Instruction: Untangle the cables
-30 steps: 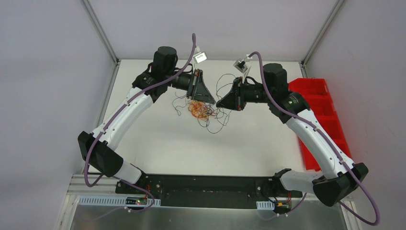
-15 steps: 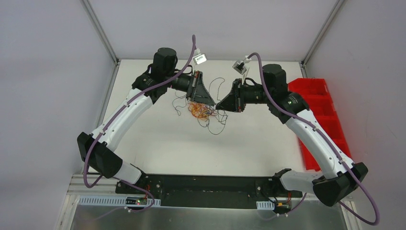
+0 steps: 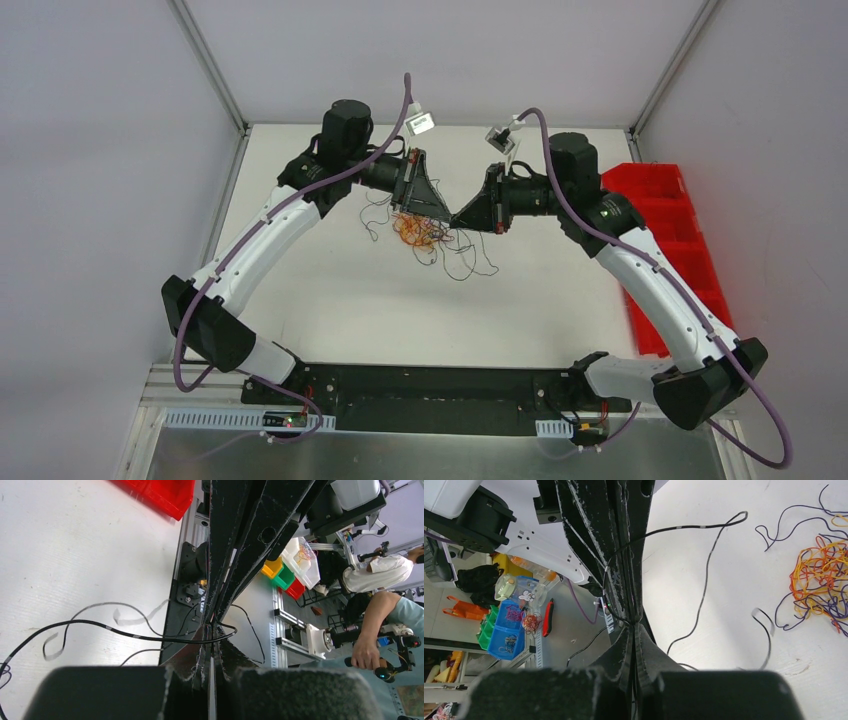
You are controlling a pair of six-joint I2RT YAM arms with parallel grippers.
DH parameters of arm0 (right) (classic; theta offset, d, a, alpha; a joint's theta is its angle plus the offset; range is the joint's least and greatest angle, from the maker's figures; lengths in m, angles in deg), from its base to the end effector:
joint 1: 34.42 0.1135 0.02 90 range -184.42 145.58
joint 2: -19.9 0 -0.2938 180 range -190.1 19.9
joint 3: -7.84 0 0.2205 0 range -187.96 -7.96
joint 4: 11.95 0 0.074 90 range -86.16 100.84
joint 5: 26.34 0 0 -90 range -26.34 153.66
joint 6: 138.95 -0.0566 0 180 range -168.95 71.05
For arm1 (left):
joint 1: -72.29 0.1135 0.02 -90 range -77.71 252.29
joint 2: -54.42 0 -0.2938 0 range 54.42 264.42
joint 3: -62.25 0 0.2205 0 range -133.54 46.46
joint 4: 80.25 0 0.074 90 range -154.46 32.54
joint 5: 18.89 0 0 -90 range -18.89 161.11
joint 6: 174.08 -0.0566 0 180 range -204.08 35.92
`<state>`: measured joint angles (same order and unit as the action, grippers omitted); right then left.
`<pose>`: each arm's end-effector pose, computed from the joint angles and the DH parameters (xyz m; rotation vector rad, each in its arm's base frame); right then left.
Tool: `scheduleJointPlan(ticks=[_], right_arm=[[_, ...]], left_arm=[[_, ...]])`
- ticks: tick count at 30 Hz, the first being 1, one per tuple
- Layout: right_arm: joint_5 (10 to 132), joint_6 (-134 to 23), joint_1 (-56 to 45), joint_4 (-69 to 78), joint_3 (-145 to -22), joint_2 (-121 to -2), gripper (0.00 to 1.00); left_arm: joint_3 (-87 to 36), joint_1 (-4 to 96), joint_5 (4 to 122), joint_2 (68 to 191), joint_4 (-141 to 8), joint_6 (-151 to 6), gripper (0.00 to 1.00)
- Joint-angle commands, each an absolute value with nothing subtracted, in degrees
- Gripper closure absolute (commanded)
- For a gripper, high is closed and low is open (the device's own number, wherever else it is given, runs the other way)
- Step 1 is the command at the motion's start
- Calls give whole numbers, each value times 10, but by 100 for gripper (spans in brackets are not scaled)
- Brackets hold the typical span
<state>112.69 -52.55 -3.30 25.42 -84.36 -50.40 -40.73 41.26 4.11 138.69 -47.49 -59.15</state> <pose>0.1771 0.1568 0.4427 -1.0399 1.6077 1.1980 0.2240 -0.1956 0.4532 1.0191 1.7389 -1.7024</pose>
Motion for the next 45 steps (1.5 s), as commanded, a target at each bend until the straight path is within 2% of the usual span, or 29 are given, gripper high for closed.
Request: scheduleJointPlan(ticks=[1,2,3,4,6,9,10,13,19,22,27,31,36,40,45], right_arm=[[1120,-505,-36,257,-852,-498,100],[1113,-502,-45,265,-854,-494,100],[1106,-498,-56,275,-856,-491,100],[1096,-494,-72,286,-860,-488,100],[1094,-464,-113,326,-880,-489,100],[1102,-419,-195,392,-928,-507,100],[1107,-412,-237,409,-941,-515,100],[1130,-375,-319,473,-994,-552,100],[1094,-303,-448,584,-1137,-660,100],[1084,-334,-511,554,-1182,-706,100],[1073,-381,-542,487,-1217,-765,100],[1147,-402,-539,500,-1267,-811,100],[1213,-303,-497,638,-1315,-831,100],[1213,-179,-433,746,-1284,-798,100],[1189,-113,-348,781,-1193,-724,100]], left_arm=[[-413,419,47,1367,-506,-584,99],[-413,426,52,1366,-506,-583,85],[-414,435,55,1365,-506,-582,66],[-415,450,58,1364,-504,-583,51],[-415,475,72,1359,-496,-588,32],[-415,510,106,1352,-465,-624,19],[-416,517,132,1349,-445,-650,13],[-418,520,186,1343,-394,-739,2],[-428,520,234,1347,-376,-798,1],[-427,517,233,1350,-375,-802,1],[-417,511,226,1361,-375,-799,1],[-442,511,210,1373,-376,-815,1],[-543,506,185,1421,-376,-880,1],[-627,472,159,1464,-375,-965,1],[-666,410,162,1484,-376,-1074,1]])
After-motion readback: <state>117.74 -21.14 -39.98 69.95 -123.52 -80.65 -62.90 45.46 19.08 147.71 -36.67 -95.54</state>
